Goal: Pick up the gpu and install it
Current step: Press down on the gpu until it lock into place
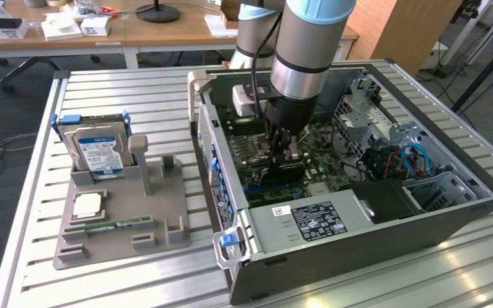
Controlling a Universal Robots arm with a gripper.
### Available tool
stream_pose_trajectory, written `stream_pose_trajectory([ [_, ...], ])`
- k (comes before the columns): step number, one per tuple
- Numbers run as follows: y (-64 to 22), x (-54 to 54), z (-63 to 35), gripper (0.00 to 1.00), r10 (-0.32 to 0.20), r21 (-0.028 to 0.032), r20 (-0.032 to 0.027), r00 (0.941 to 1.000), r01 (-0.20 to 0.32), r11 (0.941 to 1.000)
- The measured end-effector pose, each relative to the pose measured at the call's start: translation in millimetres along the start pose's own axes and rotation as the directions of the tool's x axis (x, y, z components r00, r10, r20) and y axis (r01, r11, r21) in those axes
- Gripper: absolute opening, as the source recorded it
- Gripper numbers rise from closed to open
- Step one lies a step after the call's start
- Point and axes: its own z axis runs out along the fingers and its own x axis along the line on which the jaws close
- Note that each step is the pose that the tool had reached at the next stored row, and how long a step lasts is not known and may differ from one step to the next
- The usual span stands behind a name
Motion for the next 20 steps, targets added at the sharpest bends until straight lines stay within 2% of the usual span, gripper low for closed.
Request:
stream_pose_trajectory([
  [20, 0.2, 0.0, 0.9, 0.10, 0.000, 0.0001, 0.0000, 1.0000, 0.000, 1.0000],
])
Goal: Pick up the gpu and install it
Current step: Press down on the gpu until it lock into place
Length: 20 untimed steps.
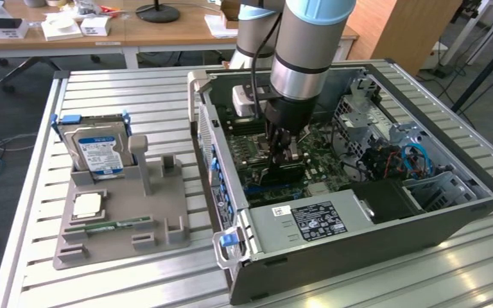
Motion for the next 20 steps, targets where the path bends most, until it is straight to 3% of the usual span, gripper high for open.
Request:
stream_pose_trajectory([
  [20, 0.5, 0.1, -2.7, 0.10, 0.000, 0.0002, 0.0005, 1.0000, 0.000, 1.0000],
])
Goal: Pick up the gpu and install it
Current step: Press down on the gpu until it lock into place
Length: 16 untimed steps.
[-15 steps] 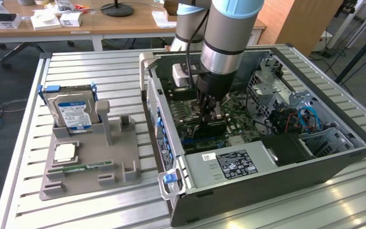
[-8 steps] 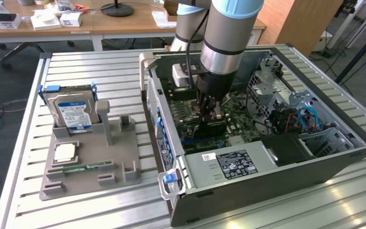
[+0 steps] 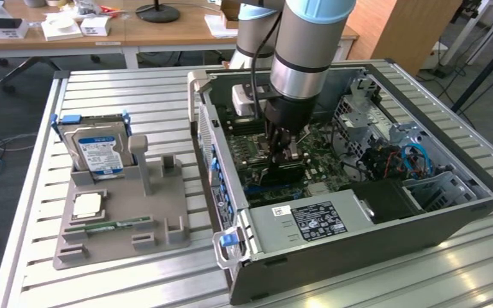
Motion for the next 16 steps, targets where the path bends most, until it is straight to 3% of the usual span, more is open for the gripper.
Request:
stream_pose_trajectory([
  [7, -0.1, -0.1, -8.7, 0.10, 0.000, -0.0002, -0.0005, 1.0000, 0.000, 1.0000],
  [16, -0.4, -0.6, -29.2, 0.10, 0.000, -0.0002, -0.0005, 1.0000, 0.000, 1.0000],
])
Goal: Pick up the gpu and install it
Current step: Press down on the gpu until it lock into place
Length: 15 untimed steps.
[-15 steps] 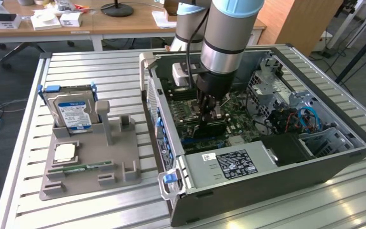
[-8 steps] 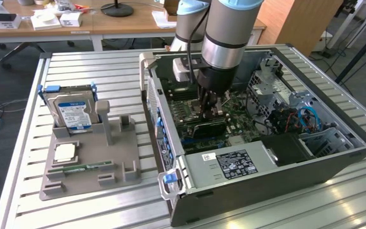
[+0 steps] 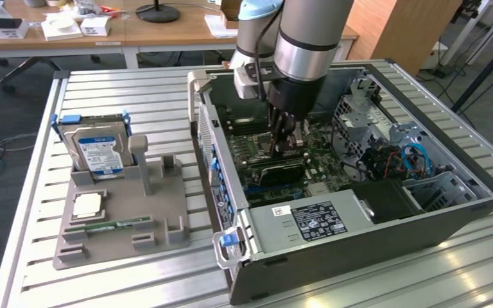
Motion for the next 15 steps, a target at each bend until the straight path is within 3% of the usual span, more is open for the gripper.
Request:
stream_pose_trajectory([
  [15, -0.8, -0.9, -39.7, 0.10, 0.014, 0.0003, -0.0002, 0.9999, -0.014, 0.9999],
])
